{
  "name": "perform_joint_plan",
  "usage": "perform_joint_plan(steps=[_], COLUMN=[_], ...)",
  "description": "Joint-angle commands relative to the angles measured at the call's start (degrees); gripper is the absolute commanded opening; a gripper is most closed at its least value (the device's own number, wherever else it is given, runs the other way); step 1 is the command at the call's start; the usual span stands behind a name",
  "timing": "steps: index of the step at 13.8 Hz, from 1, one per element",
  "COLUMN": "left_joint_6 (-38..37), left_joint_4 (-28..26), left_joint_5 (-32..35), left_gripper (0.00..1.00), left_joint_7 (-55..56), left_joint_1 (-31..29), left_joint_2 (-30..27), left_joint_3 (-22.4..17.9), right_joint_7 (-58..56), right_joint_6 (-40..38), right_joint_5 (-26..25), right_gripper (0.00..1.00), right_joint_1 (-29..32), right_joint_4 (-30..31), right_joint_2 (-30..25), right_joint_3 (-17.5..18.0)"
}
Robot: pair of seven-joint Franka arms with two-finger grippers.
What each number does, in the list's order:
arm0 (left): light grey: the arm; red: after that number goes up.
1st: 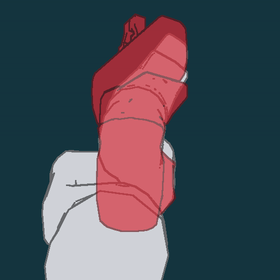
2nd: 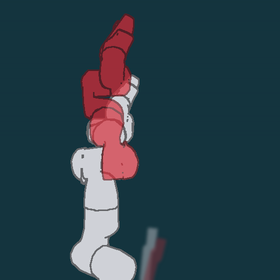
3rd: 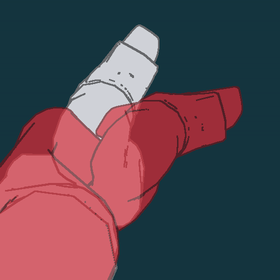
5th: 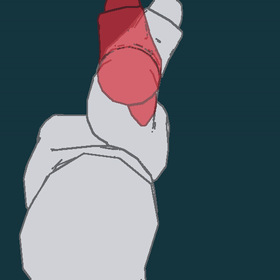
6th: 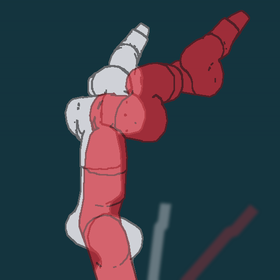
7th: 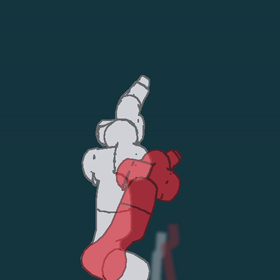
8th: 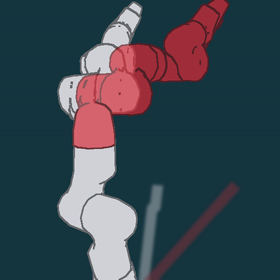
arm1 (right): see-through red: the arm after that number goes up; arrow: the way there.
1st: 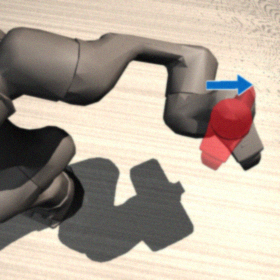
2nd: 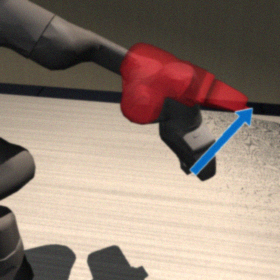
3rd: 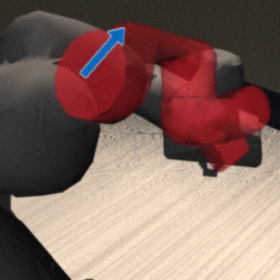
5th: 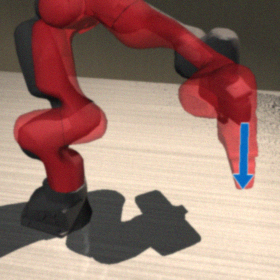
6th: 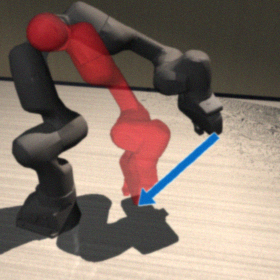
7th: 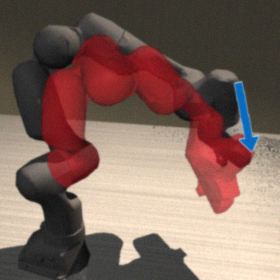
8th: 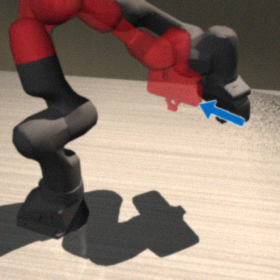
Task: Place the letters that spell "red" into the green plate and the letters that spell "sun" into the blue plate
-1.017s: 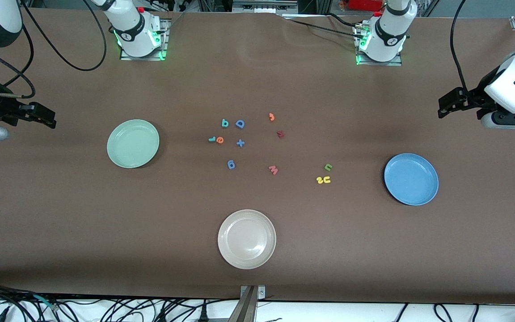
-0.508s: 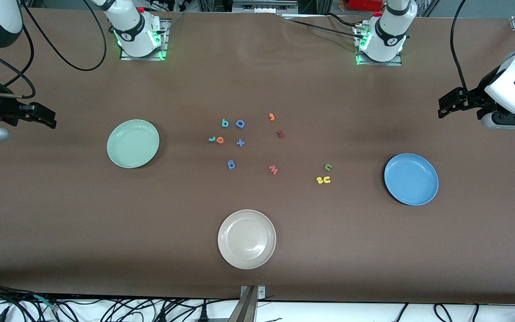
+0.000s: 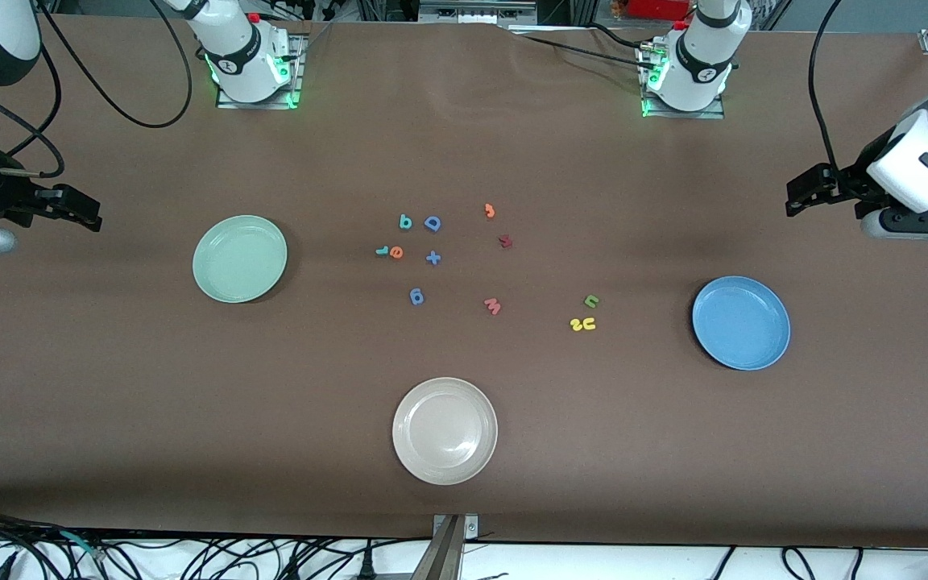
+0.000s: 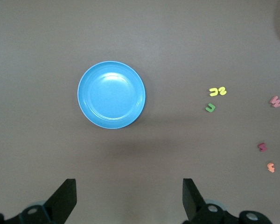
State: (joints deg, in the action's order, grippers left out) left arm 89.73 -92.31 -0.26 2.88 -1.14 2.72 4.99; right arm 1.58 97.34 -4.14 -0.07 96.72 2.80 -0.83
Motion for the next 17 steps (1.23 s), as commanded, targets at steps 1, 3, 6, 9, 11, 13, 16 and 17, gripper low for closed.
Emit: perform_joint_plan(steps=[1,3,6,9,11,13,16,17], left_joint_6=[-0.7,-0.7,-0.7,0.8,6.7,8.3,11.8,12.9], left_joint_4=[1.3,1.3,1.3,1.3,1.3,1.3,0.5,0.5], left_joint_5=[-2.2,-6.0,-7.6,-7.1,-7.7,-7.6,-7.6,-7.6], left_gripper=[1.0,1.0,1.0,1.0,1.0,1.0,1.0,1.0], left_joint_7=[-0.4,-0.4,0.1,-0.2,-0.1,-0.3,-0.3,-0.3], left_joint_1=[0.6,0.6,2.5,5.6,6.4,9.1,12.8,13.8], left_joint_2=[2.0,3.2,5.2,9.4,14.0,17.5,21.1,22.3], left_joint_3=[0.1,0.1,0.2,0.5,0.5,0.5,0.6,0.6], right_joint_7=[0.3,0.3,0.3,0.3,0.4,0.4,0.4,0.4], right_joint_6=[-0.1,0.0,0.1,0.2,0.2,0.2,0.2,0.2], right_joint_5=[1.0,1.0,1.0,1.0,1.0,1.0,1.0,1.0], right_gripper=[1.0,1.0,1.0,1.0,1.0,1.0,1.0,1.0], right_joint_1=[0.5,0.5,0.5,0.5,0.5,0.5,0.4,0.4], right_joint_4=[0.0,0.1,0.6,0.6,0.6,0.6,0.6,0.6], right_joint_2=[-0.2,-0.1,-0.1,0.3,0.3,0.3,0.3,0.3], right_joint_3=[0.4,0.5,0.5,0.5,0.5,0.5,0.5,0.5])
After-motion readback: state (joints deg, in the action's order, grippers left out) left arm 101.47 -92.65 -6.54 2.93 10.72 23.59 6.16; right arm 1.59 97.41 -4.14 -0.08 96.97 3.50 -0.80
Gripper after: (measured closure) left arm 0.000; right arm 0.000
